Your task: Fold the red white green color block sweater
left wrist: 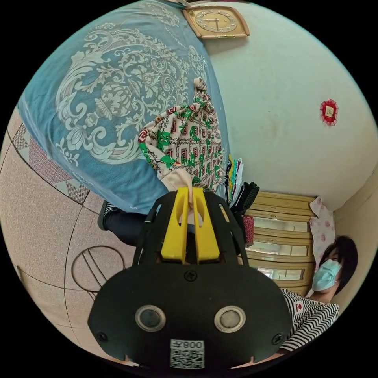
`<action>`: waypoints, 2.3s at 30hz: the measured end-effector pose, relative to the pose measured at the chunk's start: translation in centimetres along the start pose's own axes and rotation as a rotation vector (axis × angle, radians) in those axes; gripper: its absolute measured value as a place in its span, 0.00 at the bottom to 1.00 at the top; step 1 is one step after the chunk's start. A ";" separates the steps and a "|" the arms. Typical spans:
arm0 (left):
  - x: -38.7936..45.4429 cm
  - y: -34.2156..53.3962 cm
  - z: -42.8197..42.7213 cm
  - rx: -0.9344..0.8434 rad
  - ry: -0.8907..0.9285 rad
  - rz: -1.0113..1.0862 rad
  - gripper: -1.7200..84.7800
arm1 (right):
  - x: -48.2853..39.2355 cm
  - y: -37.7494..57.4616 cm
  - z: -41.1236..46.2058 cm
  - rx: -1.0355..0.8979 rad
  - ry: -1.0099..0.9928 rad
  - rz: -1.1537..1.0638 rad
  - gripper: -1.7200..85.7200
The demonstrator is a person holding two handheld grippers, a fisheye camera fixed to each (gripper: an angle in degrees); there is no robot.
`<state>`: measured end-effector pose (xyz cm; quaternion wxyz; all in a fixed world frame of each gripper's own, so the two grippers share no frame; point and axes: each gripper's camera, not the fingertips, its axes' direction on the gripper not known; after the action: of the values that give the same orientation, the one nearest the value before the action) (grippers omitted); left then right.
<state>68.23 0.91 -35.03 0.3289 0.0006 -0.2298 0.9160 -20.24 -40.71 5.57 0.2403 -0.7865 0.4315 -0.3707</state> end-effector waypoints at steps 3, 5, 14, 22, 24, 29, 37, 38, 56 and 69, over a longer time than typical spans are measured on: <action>-0.6 0.4 0.1 -0.006 -0.007 -0.027 0.04 | 0.7 0.4 0.0 -0.007 0.049 0.014 0.11; -0.4 0.8 -0.2 -0.005 -0.013 -0.026 0.04 | 0.4 -0.3 0.1 0.001 0.081 -0.010 0.11; 0.1 2.9 -2.4 -0.009 -0.026 -0.018 0.04 | 1.4 -1.4 -0.8 -0.087 0.155 -0.019 0.05; 3.1 5.1 -4.9 -0.101 -0.201 0.150 0.04 | 3.5 3.2 -9.7 0.003 -0.047 0.015 0.03; 4.5 4.3 -4.1 -0.128 -0.254 0.205 0.04 | 4.2 2.6 -11.5 0.028 -0.089 0.022 0.03; 15.4 -3.8 -2.1 -0.101 -0.285 0.427 0.04 | 2.5 -7.2 -17.8 0.110 -0.135 -0.072 0.03; 44.1 -7.5 -12.5 0.208 -0.207 0.950 0.04 | -17.0 -19.2 -38.3 0.396 -0.084 -0.513 0.03; 46.4 -6.5 -14.0 0.236 -0.207 1.001 0.04 | -19.3 -18.9 -40.7 0.421 -0.056 -0.556 0.03; 21.6 5.5 -9.2 -0.218 -0.244 0.622 0.04 | 4.2 1.8 -29.9 0.128 -0.107 -0.127 0.03; 12.8 6.4 -3.4 -0.294 -0.378 0.270 0.04 | 16.4 4.8 -19.8 -0.068 -0.071 0.296 0.03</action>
<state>54.88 5.73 -38.84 0.1519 0.0930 -0.4155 0.8920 -32.54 -58.41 20.44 0.2804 -0.7346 0.5464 -0.2884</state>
